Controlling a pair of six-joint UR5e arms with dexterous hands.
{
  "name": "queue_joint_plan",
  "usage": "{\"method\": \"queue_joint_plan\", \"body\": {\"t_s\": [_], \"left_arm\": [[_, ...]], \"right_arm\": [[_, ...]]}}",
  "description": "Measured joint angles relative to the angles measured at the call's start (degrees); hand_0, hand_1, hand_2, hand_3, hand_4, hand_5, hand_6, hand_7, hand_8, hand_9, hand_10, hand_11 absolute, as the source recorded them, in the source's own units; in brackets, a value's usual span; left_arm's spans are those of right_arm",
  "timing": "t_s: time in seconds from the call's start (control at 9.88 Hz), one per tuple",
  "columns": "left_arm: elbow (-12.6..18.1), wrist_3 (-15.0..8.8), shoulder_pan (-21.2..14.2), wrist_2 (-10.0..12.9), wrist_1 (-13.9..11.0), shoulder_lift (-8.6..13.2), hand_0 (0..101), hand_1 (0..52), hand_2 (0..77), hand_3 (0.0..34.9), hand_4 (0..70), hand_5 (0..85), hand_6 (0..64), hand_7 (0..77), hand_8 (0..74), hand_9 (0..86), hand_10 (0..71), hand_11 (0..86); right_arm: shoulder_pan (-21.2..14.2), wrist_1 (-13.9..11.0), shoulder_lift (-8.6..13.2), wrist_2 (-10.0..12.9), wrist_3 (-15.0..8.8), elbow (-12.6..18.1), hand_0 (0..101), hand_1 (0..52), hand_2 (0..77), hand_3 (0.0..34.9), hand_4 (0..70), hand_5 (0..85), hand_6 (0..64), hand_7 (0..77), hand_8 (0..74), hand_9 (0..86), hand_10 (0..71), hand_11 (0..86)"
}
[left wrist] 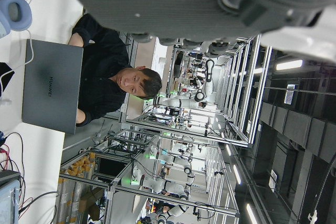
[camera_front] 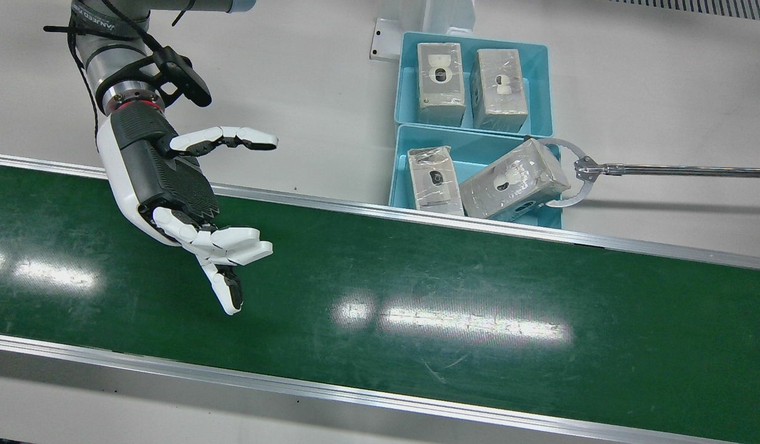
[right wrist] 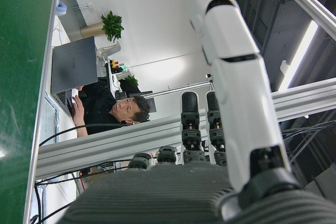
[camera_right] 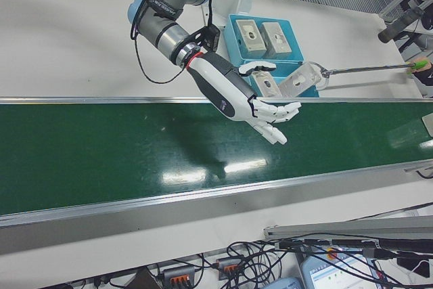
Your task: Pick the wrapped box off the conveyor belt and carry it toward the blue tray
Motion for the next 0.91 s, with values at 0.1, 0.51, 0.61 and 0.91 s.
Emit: {"method": "queue_joint_plan", "body": {"t_s": [0.1,0.51,0.61,0.91], "left_arm": [[0.00,0.00,0.00,0.00,0.00,0.00,0,0.0,1.1,0.0,0.0,1.1,0.0,0.5,0.5,0.5,0.5,0.0],[0.00,0.00,0.00,0.00,0.00,0.00,0,0.0,0.5,0.0,0.0,1.1,0.0,0.5,0.5,0.5,0.5,0.0],[0.00,0.00,0.00,0.00,0.00,0.00,0,0.0,0.5,0.0,0.0,1.1,0.0,0.5,0.5,0.5,0.5,0.0],[0.00,0.00,0.00,0.00,0.00,0.00,0,0.0,1.1,0.0,0.0,1.1,0.0,0.5,0.5,0.0,0.5,0.0]], "right_arm": [[-0.17,-0.17,0.24,0.00,-0.12,0.00,57,25.6,20.2,1.1,23.5,21.8,11.4,26.2,3.3,4.9,1.1,4.9],[0.38,-1.58,0.98,0.25,-1.80,-0.01,62,28.9,30.0,1.1,25.6,23.5,12.5,27.3,3.8,6.0,3.3,7.1],[1.10,-1.86,0.54,0.32,-1.80,0.03,65,29.5,34.4,1.1,26.7,24.5,12.5,28.4,3.8,6.0,3.3,7.1],[2.74,-2.76,-2.02,0.23,-1.72,0.62,53,15.3,15.8,1.2,25.6,22.4,12.0,28.9,2.7,6.5,3.3,4.4]]}}
